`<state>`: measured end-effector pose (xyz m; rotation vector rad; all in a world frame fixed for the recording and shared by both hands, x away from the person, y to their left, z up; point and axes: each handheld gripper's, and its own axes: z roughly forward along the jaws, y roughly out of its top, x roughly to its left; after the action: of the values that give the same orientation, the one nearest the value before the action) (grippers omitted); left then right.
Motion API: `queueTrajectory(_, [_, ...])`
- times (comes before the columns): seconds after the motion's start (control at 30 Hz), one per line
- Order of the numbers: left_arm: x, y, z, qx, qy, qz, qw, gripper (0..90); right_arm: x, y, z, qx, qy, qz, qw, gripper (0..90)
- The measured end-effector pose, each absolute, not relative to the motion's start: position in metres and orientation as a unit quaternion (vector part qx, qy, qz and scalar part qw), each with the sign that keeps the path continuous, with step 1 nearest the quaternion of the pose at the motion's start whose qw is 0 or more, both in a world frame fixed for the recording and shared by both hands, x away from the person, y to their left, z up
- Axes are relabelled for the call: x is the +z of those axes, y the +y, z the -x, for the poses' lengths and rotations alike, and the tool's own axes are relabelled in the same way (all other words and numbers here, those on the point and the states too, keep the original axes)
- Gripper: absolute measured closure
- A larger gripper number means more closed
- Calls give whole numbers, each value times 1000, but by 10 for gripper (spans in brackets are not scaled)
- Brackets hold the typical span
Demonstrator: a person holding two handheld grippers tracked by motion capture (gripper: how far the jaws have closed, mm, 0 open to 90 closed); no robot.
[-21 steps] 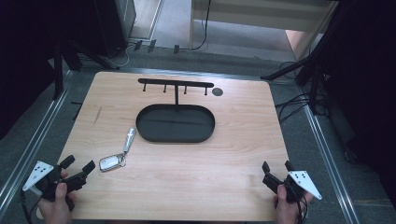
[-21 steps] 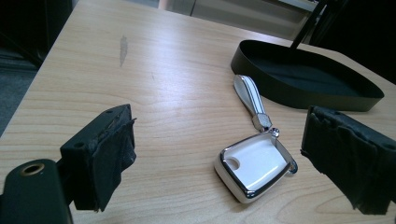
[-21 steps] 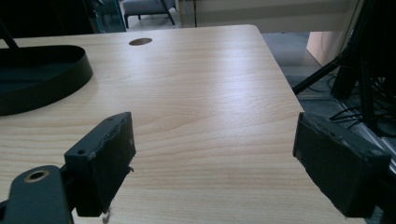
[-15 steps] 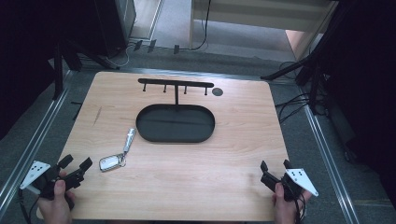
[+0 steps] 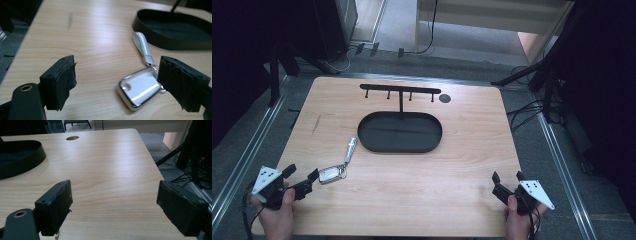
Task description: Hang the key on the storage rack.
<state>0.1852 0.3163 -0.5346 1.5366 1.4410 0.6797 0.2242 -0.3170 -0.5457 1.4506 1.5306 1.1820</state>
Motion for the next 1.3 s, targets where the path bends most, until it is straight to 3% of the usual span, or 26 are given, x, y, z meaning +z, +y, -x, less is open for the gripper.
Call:
queueTrajectory(0.27, [-512, 295, -196, 247, 560, -677, 409, 151, -546, -322, -224, 473, 581, -570, 338, 134])
queueTrajectory(0.43, [-485, 273, -212, 223, 554, -725, 342, 141, -546, -323, -224, 474, 582, -570, 333, 137])
queueTrajectory(0.8, [-459, 239, -251, 150, 564, -774, 243, 114, -546, -321, -226, 467, 589, -571, 331, 143])
queueTrajectory(1.0, [-457, 227, -268, 144, 573, -785, 186, 125, -546, -320, -226, 464, 593, -569, 331, 144])
queueTrajectory(1.2, [-457, 218, -288, 132, 583, -784, 164, 157, -546, -320, -227, 461, 595, -569, 331, 147])
queueTrajectory(1.3, [-457, 211, -295, 154, 572, -792, 146, 281, -546, -319, -227, 459, 596, -568, 334, 149])
